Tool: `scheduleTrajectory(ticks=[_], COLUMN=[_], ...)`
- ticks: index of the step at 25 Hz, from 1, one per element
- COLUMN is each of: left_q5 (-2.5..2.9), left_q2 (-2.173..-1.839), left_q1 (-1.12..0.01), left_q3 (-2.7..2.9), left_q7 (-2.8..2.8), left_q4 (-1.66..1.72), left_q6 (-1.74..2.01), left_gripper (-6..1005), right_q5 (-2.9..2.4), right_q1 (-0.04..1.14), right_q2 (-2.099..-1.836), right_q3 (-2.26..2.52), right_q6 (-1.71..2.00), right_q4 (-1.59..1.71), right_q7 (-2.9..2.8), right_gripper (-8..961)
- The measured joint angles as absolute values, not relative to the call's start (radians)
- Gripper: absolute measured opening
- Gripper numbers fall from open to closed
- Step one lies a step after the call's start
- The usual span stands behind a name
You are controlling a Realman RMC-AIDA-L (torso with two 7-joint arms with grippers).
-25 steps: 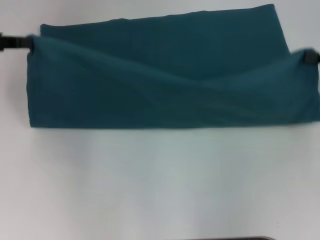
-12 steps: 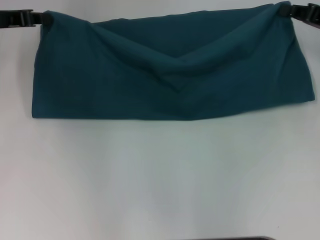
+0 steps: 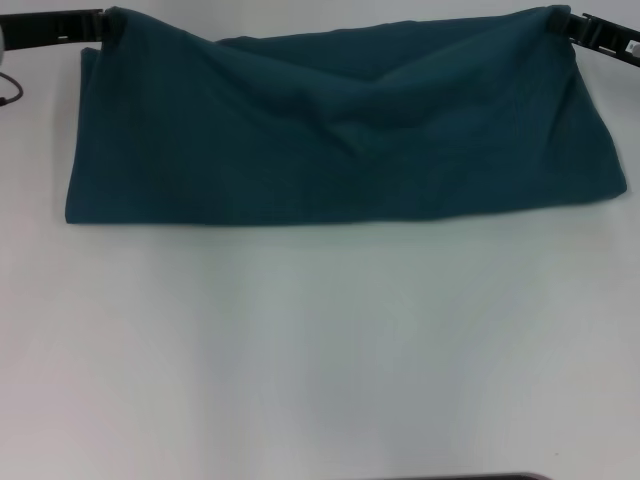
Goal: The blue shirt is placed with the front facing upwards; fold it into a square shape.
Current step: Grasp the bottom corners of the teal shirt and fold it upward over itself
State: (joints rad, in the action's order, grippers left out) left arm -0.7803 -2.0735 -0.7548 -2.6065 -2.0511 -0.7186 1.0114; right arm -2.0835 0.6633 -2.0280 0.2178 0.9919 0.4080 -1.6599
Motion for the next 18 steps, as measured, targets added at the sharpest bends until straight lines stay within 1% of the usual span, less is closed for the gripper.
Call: scheduleTrajectory(ticks=[6, 13, 18], left_q5=[-0.789, -0.810, -0.810], left_q2=[-2.094, -2.108, -2.107], left_q1=[-0.768, -0.769, -0.778], left_q3=[-2.585, -2.585, -2.585], left_q7=[-2.051, -2.052, -2.056], left_q4=[-0.691, -0.699, -0.703], left_q6=[0.903, 0.849, 0.841], left_gripper=[30, 30, 31], right_q5=[-2.068, -2.068, -2.068], right_q1=[0.697, 0.738, 0.760], right_q2=[-2.041, -2.049, -2.052], right_q3=[0.222, 0.232, 0.237], right_q6=[0.906, 0.852, 0.841], right_q4=[0.388, 0.387, 0.393], right_q7=[-1.615, -1.609, -1.612], right_gripper=[31, 30, 30])
